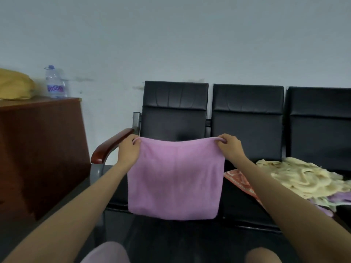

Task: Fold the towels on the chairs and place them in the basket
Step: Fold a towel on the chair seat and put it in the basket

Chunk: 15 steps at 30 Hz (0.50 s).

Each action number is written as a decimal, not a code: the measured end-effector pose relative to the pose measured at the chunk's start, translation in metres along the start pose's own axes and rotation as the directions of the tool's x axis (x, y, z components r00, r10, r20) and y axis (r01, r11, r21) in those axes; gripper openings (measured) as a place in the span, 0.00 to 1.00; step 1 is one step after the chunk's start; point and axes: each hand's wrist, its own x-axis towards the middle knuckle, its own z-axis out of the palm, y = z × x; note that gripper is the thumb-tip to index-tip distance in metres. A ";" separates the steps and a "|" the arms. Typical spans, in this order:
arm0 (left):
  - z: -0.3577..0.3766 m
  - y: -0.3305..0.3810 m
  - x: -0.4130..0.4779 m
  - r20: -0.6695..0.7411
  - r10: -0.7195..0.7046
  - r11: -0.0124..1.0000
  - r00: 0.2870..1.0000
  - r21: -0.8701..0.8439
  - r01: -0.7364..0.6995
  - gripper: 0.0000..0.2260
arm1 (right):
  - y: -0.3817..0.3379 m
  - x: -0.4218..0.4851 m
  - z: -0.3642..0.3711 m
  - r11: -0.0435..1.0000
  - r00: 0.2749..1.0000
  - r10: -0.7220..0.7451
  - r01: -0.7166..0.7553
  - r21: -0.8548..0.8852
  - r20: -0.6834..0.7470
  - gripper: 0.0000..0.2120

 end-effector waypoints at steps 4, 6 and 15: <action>0.040 -0.051 -0.002 0.130 -0.105 0.991 0.986 0.095 0.093 0.11 | 0.052 0.002 0.036 0.991 0.988 0.131 -0.128 -0.037 0.081 0.11; 0.059 -0.077 -0.001 0.164 -0.156 0.987 0.974 0.060 0.148 0.08 | 0.075 0.004 0.054 0.982 0.977 0.185 -0.180 -0.050 0.106 0.10; 0.141 -0.130 0.079 0.168 -0.336 0.931 0.927 -0.089 0.354 0.04 | 0.142 0.091 0.114 0.950 0.955 0.290 -0.294 0.105 0.053 0.06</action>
